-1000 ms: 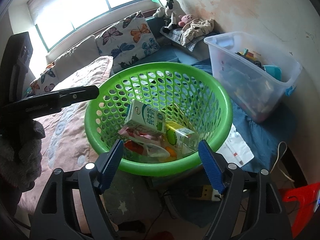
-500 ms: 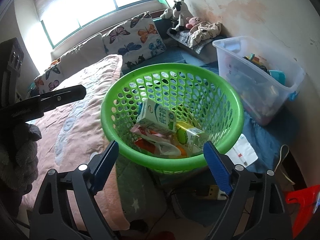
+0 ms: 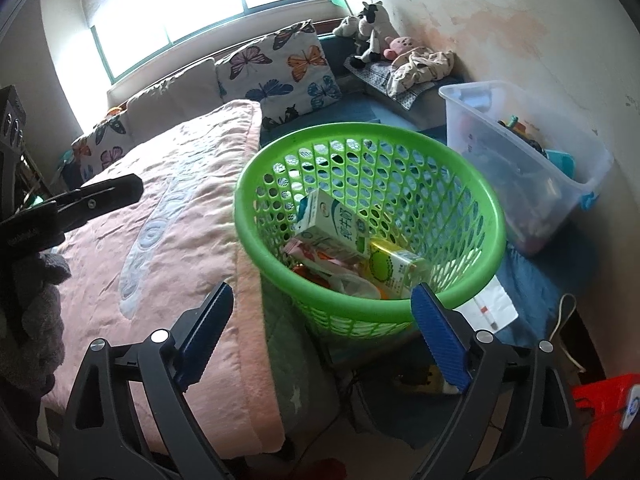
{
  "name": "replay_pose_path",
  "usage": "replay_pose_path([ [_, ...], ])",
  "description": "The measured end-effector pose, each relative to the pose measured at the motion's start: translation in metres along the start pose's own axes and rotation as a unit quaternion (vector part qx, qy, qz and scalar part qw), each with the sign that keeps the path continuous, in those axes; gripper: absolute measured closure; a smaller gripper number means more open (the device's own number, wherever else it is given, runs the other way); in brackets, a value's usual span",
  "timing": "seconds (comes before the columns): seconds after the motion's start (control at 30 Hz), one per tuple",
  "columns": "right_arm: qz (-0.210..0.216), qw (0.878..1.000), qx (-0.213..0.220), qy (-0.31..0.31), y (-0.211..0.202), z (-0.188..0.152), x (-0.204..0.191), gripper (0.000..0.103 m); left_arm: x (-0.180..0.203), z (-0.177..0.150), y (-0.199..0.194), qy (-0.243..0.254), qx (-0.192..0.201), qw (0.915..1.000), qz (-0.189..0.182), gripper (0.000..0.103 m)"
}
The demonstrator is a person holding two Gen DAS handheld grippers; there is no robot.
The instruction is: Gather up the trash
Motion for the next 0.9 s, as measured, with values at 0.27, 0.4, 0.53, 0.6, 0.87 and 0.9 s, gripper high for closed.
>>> replay_pose_path([
  [0.27,-0.01,1.0,0.005,-0.015,-0.009,-0.005,-0.018,0.01,-0.03,-0.021,-0.025,-0.027,0.004,0.999,0.036,0.009],
  [0.4,-0.008,1.0,0.006,-0.024,-0.011,-0.007,-0.028,0.01,-0.044,-0.035,-0.038,-0.037,0.004,0.9974,0.061,0.009],
  [0.53,-0.008,0.999,0.011,-0.04,-0.014,-0.01,-0.043,0.01,-0.057,-0.047,-0.049,-0.055,0.001,0.9956,0.076,0.009],
  [0.6,-0.006,0.999,0.013,-0.045,-0.016,-0.011,-0.048,0.009,-0.065,-0.053,-0.056,-0.068,0.002,0.9942,0.084,0.008],
  [0.87,0.011,0.998,0.019,-0.057,-0.021,-0.016,-0.07,0.008,-0.089,-0.076,-0.087,-0.104,0.016,0.9862,0.127,0.008],
  [0.9,0.012,0.998,0.018,-0.058,-0.021,-0.017,-0.072,0.008,-0.091,-0.079,-0.09,-0.108,0.018,0.9851,0.132,0.008],
])
Point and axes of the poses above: each gripper's, at about its wrist camera, not at the fingertips, and y roughly the way its jaws point, x to its right, z to its top, the point moved 4 cm from there along y, roughly the way its jaws point, and after that the axes turned 1 degree about -x, right-handed, at the moved point
